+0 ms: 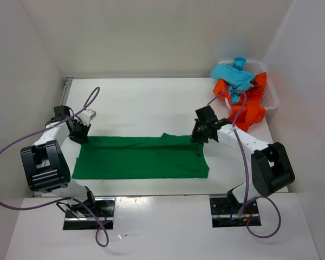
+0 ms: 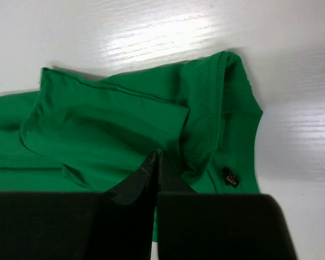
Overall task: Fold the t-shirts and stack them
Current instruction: Fold the other side of the tshirt into a rectangle
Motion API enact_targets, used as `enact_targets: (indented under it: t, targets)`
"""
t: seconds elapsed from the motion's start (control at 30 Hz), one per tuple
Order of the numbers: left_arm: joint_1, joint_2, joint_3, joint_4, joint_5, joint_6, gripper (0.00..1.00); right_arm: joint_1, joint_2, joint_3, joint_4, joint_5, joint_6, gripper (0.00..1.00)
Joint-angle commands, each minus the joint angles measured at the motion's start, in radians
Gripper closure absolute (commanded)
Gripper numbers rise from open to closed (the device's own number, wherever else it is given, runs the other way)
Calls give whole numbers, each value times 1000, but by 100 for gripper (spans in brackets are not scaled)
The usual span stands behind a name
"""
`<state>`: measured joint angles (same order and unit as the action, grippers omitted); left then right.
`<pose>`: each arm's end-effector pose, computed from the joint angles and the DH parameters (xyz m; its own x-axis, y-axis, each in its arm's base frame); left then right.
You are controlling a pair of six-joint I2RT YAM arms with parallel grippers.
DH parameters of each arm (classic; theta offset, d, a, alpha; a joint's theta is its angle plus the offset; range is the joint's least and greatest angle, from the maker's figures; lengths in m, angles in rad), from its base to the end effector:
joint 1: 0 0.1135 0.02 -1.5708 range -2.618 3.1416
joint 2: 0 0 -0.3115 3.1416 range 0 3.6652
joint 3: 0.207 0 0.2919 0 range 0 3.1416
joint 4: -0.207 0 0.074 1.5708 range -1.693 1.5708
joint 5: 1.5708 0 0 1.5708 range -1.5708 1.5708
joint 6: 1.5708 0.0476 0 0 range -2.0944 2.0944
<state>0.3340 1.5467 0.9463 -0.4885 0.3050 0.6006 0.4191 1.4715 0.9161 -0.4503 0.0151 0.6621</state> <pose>0.3235 0.0971 0.2072 -0.7930 0.2954 -0.5327 0.3236 0.9452 0.0424 0.3005 0.1331 0.2211 -0.8540 0.2925 -0.4302 0.1592 0.9342 0.3192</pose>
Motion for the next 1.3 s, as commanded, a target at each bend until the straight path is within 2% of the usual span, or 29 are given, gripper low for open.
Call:
enact_targets:
  t: [0.0, 0.37, 0.63, 0.93, 1.1, 1.2, 1.23, 1.27]
  targets:
    - [16, -79, -7, 21, -26, 42, 100, 27, -76, -25, -2, 37, 50, 100]
    - [30, -128, -38, -22, -44, 131, 100, 93, -125, -66, -60, 62, 94, 100]
    - [-4, -109, -98, -4, -67, 120, 99, 181, -4, -65, -123, 85, 165, 100]
    - [-4, -100, -107, -4, -76, 153, 97, 181, 27, -97, -123, 103, 183, 100]
    - [50, -91, -63, -18, -67, 162, 97, 181, 16, -86, -172, 164, 206, 100]
    - [63, -91, -53, -51, -58, 195, 95, 181, -11, -86, -172, 151, 215, 100]
    - [63, -102, -53, -64, -47, 211, 91, 181, -11, -97, -172, 151, 215, 99]
    - [45, -102, -70, -85, -47, 234, 88, 181, 6, -97, -163, 135, 206, 91]
